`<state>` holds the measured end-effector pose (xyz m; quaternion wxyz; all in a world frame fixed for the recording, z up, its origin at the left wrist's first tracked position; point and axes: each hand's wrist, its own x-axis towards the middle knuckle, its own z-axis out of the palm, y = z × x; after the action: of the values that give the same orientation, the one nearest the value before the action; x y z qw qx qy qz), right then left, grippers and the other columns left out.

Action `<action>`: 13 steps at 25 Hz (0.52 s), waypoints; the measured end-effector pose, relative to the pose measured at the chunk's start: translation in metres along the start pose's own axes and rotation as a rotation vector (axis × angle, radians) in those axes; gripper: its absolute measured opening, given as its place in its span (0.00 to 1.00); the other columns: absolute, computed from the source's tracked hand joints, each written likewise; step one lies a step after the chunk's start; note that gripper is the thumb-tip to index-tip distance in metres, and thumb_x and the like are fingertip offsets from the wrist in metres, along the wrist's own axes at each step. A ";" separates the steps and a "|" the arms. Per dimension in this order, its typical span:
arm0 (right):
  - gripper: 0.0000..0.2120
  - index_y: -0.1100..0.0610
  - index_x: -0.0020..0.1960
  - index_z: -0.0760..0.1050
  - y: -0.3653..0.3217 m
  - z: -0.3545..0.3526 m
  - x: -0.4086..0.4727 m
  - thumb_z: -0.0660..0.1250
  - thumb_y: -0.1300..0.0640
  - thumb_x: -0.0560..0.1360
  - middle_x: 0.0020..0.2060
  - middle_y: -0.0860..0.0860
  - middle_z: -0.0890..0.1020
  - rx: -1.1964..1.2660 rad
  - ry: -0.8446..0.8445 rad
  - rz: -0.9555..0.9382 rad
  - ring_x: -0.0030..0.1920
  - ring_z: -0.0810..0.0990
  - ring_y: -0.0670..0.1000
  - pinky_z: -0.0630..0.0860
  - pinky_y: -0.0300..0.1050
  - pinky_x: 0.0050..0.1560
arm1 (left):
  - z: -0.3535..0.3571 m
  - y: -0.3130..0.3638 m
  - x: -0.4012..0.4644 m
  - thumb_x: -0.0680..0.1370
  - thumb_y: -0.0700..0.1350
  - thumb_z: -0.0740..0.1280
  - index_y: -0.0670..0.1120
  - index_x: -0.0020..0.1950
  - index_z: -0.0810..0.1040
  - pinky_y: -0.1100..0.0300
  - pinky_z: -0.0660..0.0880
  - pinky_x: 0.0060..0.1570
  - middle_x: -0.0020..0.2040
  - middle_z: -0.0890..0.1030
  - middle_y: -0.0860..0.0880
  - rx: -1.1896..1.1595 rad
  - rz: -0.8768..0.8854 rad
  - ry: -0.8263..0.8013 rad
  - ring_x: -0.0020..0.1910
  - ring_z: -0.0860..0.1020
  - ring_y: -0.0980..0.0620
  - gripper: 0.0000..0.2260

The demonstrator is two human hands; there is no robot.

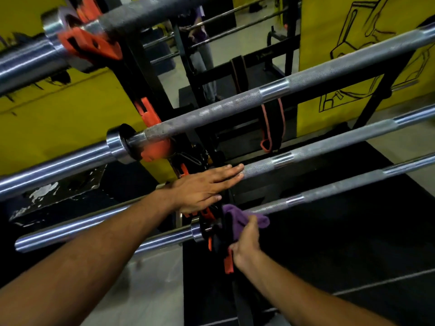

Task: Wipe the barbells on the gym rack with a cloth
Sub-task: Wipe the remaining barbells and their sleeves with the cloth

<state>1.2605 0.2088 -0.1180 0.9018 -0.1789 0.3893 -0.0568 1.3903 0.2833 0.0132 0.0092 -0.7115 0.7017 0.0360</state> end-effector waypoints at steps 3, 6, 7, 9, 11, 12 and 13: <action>0.29 0.57 0.45 0.84 0.004 -0.005 -0.026 0.50 0.41 0.84 0.44 0.59 0.86 -0.218 -0.010 0.050 0.44 0.84 0.57 0.79 0.56 0.54 | 0.001 -0.004 -0.001 0.83 0.41 0.58 0.39 0.81 0.55 0.61 0.45 0.78 0.82 0.50 0.43 -0.022 -0.004 0.046 0.81 0.48 0.52 0.27; 0.21 0.58 0.59 0.78 -0.026 -0.026 -0.045 0.52 0.46 0.84 0.46 0.57 0.87 -0.435 -0.033 -0.012 0.47 0.84 0.56 0.78 0.51 0.45 | 0.010 -0.004 -0.005 0.82 0.40 0.62 0.46 0.82 0.55 0.70 0.45 0.75 0.83 0.49 0.47 -0.049 -0.071 0.060 0.80 0.52 0.54 0.30; 0.19 0.58 0.59 0.78 -0.038 -0.033 -0.051 0.54 0.47 0.83 0.47 0.57 0.87 -0.497 -0.053 -0.028 0.48 0.85 0.56 0.78 0.51 0.46 | 0.012 -0.006 -0.006 0.81 0.41 0.62 0.50 0.82 0.54 0.71 0.48 0.73 0.83 0.48 0.50 -0.036 -0.108 0.048 0.80 0.54 0.53 0.32; 0.17 0.60 0.58 0.80 -0.063 -0.041 -0.064 0.57 0.51 0.82 0.50 0.59 0.86 -0.608 -0.104 -0.009 0.51 0.85 0.59 0.79 0.53 0.53 | 0.013 -0.006 -0.009 0.80 0.42 0.63 0.55 0.82 0.53 0.62 0.60 0.73 0.83 0.49 0.52 0.042 -0.192 0.056 0.79 0.58 0.50 0.33; 0.17 0.63 0.58 0.80 -0.087 -0.047 -0.076 0.59 0.54 0.79 0.51 0.62 0.85 -0.746 -0.149 0.017 0.55 0.83 0.62 0.77 0.56 0.61 | 0.016 0.012 -0.013 0.81 0.45 0.63 0.52 0.81 0.59 0.52 0.64 0.75 0.81 0.58 0.48 0.120 -0.256 0.209 0.78 0.61 0.48 0.28; 0.17 0.65 0.58 0.80 -0.096 -0.049 -0.083 0.60 0.56 0.78 0.51 0.63 0.85 -0.783 -0.169 0.019 0.56 0.83 0.63 0.76 0.56 0.63 | 0.019 0.030 -0.014 0.82 0.47 0.62 0.50 0.80 0.62 0.53 0.61 0.76 0.80 0.62 0.47 0.105 -0.298 0.315 0.78 0.63 0.49 0.26; 0.18 0.66 0.59 0.79 -0.104 -0.052 -0.087 0.60 0.58 0.77 0.52 0.63 0.85 -0.790 -0.189 0.017 0.56 0.82 0.63 0.76 0.56 0.63 | 0.030 0.054 -0.014 0.83 0.51 0.61 0.49 0.80 0.64 0.57 0.58 0.77 0.79 0.64 0.48 0.022 -0.359 0.410 0.77 0.63 0.51 0.25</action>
<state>1.1660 0.1191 -0.0536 0.7960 -0.5127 0.2980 0.1213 1.3352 0.2988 -0.0135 -0.1191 -0.8168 0.5519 -0.1184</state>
